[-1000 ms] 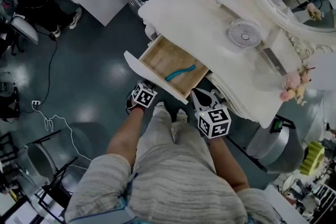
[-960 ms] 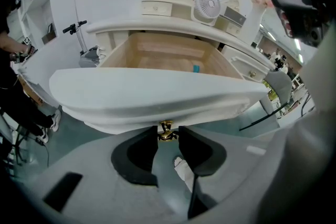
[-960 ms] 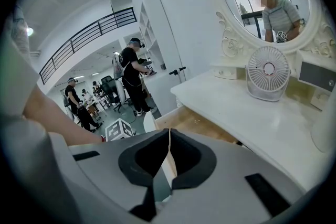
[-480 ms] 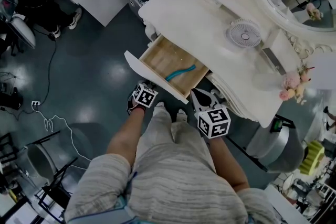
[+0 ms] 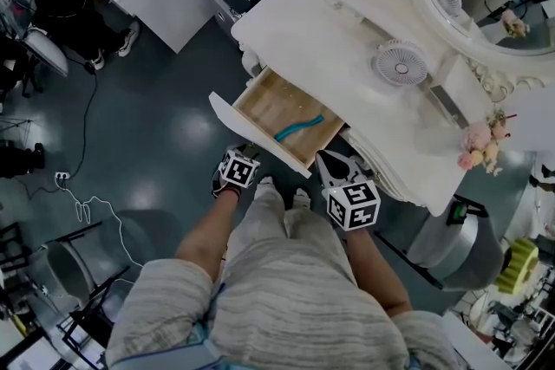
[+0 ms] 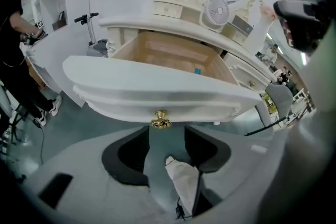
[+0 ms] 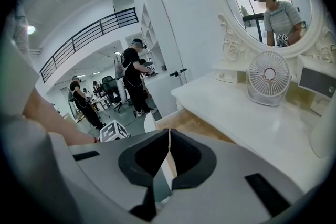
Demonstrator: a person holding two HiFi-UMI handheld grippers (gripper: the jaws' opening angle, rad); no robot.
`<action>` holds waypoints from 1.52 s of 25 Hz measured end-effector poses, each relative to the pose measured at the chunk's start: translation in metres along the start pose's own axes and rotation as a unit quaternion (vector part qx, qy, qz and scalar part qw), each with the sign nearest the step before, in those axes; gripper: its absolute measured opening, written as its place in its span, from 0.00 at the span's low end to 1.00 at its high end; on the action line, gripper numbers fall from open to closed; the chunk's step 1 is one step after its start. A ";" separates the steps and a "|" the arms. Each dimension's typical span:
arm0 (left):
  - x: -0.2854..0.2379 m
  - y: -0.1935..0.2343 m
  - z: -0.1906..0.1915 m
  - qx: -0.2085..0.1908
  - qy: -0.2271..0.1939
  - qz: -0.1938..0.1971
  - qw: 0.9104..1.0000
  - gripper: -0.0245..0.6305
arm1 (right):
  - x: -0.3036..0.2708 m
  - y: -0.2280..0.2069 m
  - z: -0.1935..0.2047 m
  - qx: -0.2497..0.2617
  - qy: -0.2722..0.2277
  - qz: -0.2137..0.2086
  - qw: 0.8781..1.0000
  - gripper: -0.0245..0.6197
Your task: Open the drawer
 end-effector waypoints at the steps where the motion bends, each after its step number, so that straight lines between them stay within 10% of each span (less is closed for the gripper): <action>1: 0.004 -0.001 -0.001 0.001 -0.006 0.002 1.000 0.35 | 0.000 0.000 -0.001 0.000 -0.001 0.000 1.000 0.05; 12: 0.078 -0.055 -0.059 -0.019 -0.119 0.079 0.990 0.35 | 0.006 -0.005 -0.013 0.002 -0.020 0.005 1.000 0.05; 38: 0.252 -0.201 -0.139 -0.118 -0.302 0.263 0.909 0.06 | 0.077 -0.015 -0.041 0.004 -0.087 0.038 0.996 0.05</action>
Point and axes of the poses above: the fingertips, and each gripper's own axes: x backward along the fingers, y to its left, z out of its underside, the point moved 2 cm from there along x, backward along the fingers, and after that the axes turned 13 degrees about x, right-handed, at the moved point
